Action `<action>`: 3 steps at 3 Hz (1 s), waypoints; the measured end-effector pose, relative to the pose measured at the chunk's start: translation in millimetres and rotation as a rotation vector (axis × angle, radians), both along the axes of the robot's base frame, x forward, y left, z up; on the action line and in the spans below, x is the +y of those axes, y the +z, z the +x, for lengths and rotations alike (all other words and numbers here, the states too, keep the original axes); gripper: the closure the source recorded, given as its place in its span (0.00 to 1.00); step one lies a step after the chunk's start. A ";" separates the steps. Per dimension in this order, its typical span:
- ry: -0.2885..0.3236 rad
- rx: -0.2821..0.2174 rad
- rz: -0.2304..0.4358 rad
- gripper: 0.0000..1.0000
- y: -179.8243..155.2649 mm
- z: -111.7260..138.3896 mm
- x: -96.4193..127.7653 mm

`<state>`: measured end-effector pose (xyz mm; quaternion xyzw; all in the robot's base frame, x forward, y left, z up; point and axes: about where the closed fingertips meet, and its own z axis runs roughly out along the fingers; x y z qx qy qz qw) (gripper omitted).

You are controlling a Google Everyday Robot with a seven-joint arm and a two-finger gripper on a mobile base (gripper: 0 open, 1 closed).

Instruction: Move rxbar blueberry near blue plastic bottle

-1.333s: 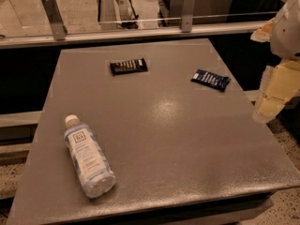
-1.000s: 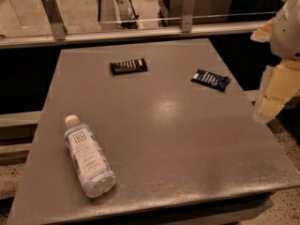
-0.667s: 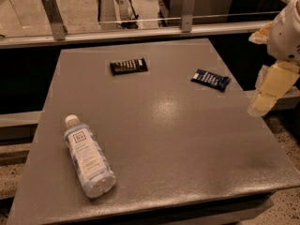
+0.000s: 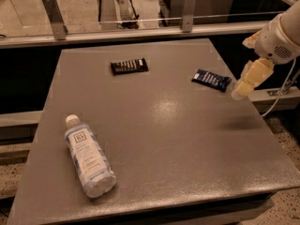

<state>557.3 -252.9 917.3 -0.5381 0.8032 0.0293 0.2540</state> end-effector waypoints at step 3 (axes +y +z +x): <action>-0.078 0.032 0.216 0.00 -63.3 76.6 13.9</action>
Offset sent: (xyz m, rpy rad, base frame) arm 0.0936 0.0079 -0.0736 0.2549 0.0327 -0.1184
